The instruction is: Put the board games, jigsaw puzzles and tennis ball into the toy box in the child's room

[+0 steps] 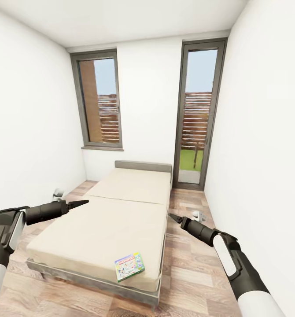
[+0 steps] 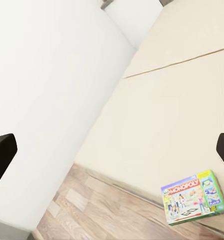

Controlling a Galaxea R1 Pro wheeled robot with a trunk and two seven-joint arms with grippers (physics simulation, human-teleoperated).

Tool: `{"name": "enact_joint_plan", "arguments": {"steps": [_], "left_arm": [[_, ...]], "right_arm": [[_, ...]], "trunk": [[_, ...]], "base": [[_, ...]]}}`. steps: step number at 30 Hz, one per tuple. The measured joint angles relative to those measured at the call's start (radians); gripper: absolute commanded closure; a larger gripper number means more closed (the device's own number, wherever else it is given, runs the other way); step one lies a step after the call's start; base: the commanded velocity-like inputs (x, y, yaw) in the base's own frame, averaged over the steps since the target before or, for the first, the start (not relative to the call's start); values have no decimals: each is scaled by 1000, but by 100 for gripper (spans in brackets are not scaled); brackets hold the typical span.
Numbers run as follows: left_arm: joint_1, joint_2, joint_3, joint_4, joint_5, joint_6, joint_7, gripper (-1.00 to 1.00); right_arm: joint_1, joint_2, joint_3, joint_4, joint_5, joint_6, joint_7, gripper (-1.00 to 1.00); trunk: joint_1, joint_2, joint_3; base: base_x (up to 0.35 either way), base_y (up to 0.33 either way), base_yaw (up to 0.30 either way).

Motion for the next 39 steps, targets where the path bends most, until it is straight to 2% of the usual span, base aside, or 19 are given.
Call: {"name": "enact_joint_plan", "arguments": {"steps": [6, 19, 39], "left_arm": [[0, 0, 0, 0, 0, 1, 3, -100], [0, -2, 0, 0, 0, 1, 5, -100], [0, -2, -1, 0, 0, 1, 4, -100]], "right_arm": [[0, 1, 0, 1, 0, -1, 0, -100], [0, 0, -1, 3, 0, 0, 0, -100], [0, -1, -1, 3, 0, 0, 0, -100]], "trunk": [[0, 0, -5], [0, 0, -16], [0, 0, -33]], "base": [[-125, 69, -239], [-34, 211, -241], [-1, 48, -241]]}}
